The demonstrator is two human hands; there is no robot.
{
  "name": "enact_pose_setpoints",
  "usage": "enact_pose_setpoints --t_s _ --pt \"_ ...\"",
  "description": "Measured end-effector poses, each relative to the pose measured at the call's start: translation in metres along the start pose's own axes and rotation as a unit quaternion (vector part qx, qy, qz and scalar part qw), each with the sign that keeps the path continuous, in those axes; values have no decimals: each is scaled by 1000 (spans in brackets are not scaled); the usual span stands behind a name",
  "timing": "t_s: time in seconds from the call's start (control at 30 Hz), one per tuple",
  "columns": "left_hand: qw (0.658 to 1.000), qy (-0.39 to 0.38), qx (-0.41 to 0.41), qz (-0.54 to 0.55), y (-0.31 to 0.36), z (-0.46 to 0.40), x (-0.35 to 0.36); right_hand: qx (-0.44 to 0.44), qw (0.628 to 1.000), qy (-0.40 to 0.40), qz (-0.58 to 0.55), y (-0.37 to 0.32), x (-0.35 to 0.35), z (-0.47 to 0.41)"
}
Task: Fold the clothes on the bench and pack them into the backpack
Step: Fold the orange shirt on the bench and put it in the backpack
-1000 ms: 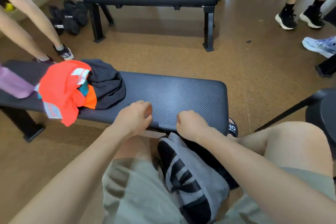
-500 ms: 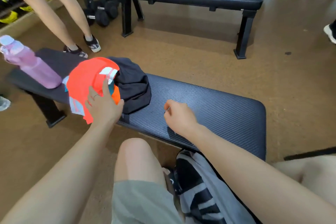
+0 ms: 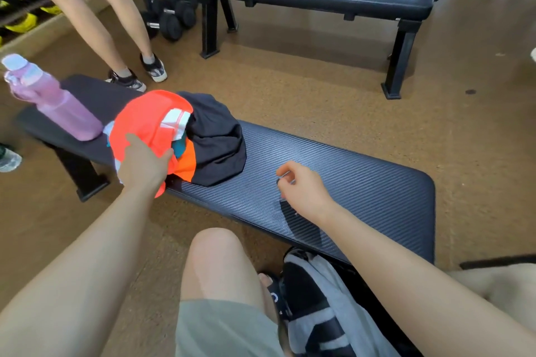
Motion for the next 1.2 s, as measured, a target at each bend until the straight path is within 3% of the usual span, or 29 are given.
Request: enact_pose_setpoints --t_s 0.1,0.23,0.4,0.47,0.6,0.73,0.8,0.9,1.07,1.2 --pt "999 3 25 -30 -5 -10 -2 3 1000 -14 -4 -2 0 5" --pt "991 16 123 59 11 1 -8 10 999 -23 -32 -6 3 16" --pt "917 28 324 230 80 90 -35 61 981 -36 -178 -30 9 22" --pt "886 0 388 255 99 133 -42 107 948 -61 -295 -40 8 26" --pt "830 -133 472 266 123 216 -33 175 852 -84 -485 -31 -10 39" --pt "796 -195 524 231 123 263 -13 200 876 22 -439 12 -34 53" --pt "796 -194 535 206 120 269 -4 212 884 74 -410 35 -48 61" --pt "824 -187 504 178 114 257 11 222 874 142 -408 59 -77 73" --pt "874 -166 457 -32 97 228 41 210 878 185 -389 84 -122 82" --pt "859 -210 440 -155 91 220 51 210 887 223 -345 94 -161 87"
Point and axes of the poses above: each hand's wrist, its own z-axis away from the middle knuckle, its own x-axis out of the palm, y = z × x, the point moved 3 cm from there along -z, towards the middle knuckle, and after that the axes turned 4 degrees about y, right-handed, at the moved point
